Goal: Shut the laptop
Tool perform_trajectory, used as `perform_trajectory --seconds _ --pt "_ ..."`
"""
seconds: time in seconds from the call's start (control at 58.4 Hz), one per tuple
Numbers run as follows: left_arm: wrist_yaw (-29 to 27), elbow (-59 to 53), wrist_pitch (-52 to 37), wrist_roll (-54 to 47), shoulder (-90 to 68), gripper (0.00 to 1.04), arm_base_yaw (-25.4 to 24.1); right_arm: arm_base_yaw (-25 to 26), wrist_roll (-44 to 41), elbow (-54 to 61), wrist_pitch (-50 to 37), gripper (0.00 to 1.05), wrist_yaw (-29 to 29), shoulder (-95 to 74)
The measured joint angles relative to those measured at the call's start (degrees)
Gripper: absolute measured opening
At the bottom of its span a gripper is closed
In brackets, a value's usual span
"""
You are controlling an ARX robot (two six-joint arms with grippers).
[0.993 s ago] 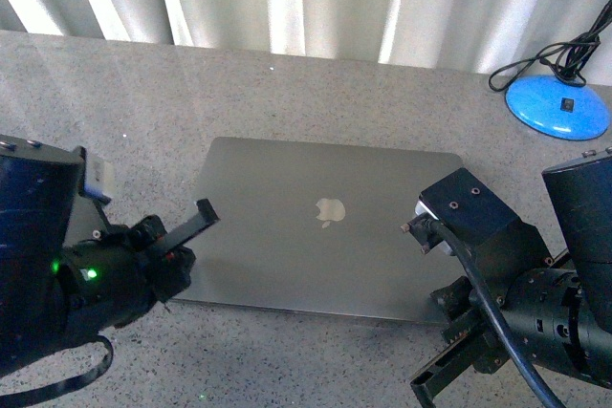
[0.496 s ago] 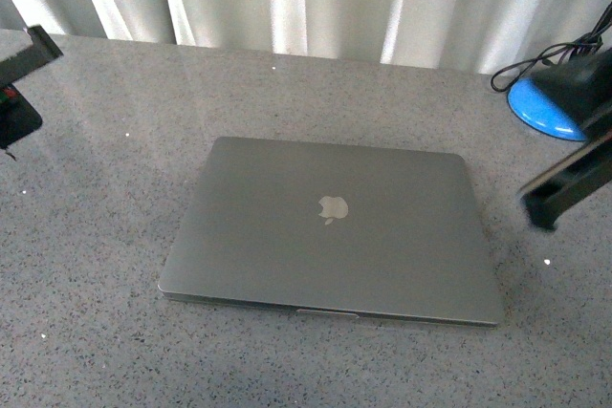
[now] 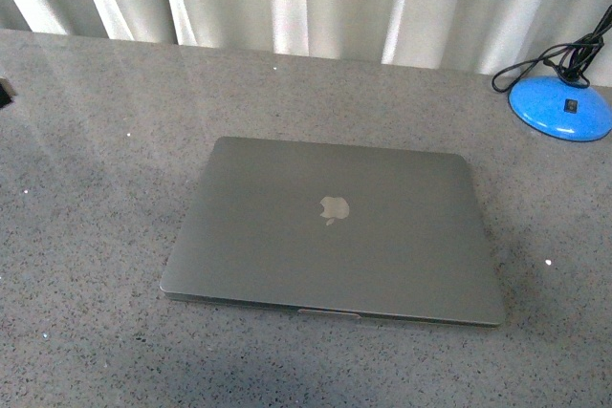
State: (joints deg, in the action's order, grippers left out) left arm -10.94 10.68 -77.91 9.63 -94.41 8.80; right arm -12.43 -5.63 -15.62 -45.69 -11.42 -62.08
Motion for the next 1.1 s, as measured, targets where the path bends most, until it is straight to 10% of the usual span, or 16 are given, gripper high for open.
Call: perform_trajectory --seconds 0.12,1.095 --pt "4.3 -4.6 0.4 -5.8 8.7 0.04 -1.7 2.2 2.8 3.6 0.4 0.0 2.0 4.3" --pt "10.8 -9.6 49.8 -9.2 66.2 0.04 -8.7 12.3 5.0 14.3 20.0 0.01 11.4 36.3"
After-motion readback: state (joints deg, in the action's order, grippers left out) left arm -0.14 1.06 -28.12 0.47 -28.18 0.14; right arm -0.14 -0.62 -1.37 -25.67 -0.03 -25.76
